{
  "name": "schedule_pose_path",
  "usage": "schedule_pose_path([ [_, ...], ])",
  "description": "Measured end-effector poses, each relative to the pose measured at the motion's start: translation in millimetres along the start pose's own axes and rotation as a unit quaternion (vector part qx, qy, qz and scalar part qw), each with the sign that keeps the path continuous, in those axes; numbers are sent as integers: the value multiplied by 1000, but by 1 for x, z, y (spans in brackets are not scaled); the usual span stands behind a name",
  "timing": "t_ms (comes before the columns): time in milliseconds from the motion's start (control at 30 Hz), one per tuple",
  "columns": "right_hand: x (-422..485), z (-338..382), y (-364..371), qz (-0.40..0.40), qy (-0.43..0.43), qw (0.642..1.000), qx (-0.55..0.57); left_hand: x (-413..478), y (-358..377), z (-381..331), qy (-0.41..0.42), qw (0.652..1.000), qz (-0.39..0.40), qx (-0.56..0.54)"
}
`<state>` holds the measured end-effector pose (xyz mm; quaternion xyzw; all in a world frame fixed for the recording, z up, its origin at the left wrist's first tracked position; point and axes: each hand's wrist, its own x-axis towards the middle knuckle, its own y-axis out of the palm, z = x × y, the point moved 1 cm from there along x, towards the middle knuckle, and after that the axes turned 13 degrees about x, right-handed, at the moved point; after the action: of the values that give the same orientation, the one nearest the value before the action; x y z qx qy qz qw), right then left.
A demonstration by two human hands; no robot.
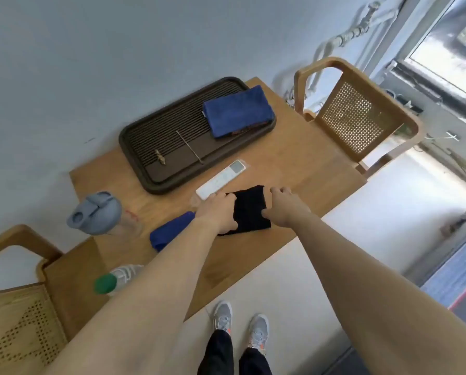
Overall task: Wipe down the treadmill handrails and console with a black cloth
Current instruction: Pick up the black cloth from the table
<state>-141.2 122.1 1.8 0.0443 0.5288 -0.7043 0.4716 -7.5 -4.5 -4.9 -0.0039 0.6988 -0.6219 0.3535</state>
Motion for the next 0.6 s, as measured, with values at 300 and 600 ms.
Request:
schedule_pose_path([
  [300,50,-29,64,-77,28,983,161,53,58,-12,-36,994,-54,-82],
  [600,18,-47,79,-145,42,913,379,29,79,-28,-74,987,-64,-127],
])
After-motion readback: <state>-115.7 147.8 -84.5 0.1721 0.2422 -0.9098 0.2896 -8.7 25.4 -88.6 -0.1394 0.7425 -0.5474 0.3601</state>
